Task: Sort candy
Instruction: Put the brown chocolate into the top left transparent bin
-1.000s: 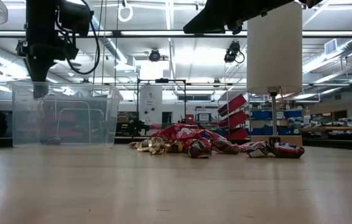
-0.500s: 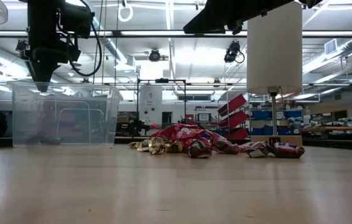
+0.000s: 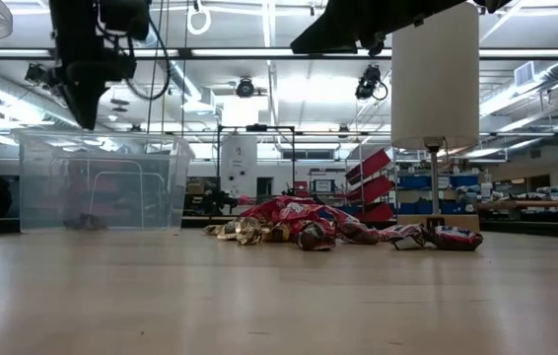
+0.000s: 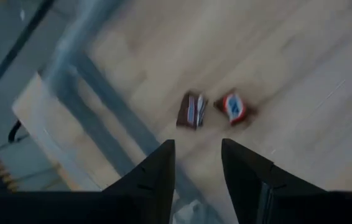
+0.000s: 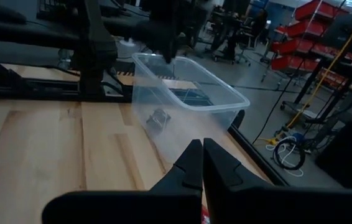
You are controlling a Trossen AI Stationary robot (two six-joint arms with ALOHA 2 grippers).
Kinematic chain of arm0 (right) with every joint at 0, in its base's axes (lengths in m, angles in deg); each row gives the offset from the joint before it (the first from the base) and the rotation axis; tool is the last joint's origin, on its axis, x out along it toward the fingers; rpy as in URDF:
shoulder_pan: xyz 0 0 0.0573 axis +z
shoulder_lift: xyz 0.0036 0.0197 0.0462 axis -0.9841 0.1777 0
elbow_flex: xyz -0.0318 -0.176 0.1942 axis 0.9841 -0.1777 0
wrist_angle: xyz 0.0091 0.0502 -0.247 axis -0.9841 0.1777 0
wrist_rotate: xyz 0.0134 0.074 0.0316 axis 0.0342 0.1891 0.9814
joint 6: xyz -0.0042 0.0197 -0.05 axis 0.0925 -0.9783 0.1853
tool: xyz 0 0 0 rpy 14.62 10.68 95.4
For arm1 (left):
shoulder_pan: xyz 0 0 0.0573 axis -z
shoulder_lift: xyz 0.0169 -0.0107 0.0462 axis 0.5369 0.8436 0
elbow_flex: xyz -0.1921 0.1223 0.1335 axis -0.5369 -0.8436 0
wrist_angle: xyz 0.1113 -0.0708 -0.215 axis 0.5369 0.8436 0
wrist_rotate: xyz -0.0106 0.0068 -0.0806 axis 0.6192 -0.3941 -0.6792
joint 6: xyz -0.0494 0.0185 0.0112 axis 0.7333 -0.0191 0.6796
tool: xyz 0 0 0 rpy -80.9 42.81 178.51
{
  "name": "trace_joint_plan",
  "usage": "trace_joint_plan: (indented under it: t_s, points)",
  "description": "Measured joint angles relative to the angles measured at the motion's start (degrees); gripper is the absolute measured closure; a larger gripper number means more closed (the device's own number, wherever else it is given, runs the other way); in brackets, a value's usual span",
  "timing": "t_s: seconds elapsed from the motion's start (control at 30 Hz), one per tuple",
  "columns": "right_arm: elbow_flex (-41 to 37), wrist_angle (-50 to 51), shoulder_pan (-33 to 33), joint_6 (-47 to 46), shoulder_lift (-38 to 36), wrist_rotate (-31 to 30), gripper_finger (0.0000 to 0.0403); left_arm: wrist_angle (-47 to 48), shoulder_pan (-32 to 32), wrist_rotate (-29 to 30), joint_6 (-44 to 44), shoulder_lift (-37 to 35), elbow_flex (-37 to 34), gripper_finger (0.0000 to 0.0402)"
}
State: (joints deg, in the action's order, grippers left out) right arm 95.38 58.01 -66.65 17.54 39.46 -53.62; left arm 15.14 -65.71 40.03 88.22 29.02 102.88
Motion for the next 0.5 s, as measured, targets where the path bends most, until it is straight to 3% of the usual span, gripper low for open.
trace_joint_plan:
  t_s: [0.23, 0.5]
  points:
    - [0.00, 9.56, -1.68, -6.63, 0.00, 17.52, 0.0403, -14.25, 2.65, -0.72, -5.11, -2.88, 4.51, 0.0269]
    - [-0.02, 23.80, -1.31, -9.15, 0.33, 21.01, 0.0400, -33.78, 9.36, -12.83, -13.77, -6.94, 4.34, 0.0269]
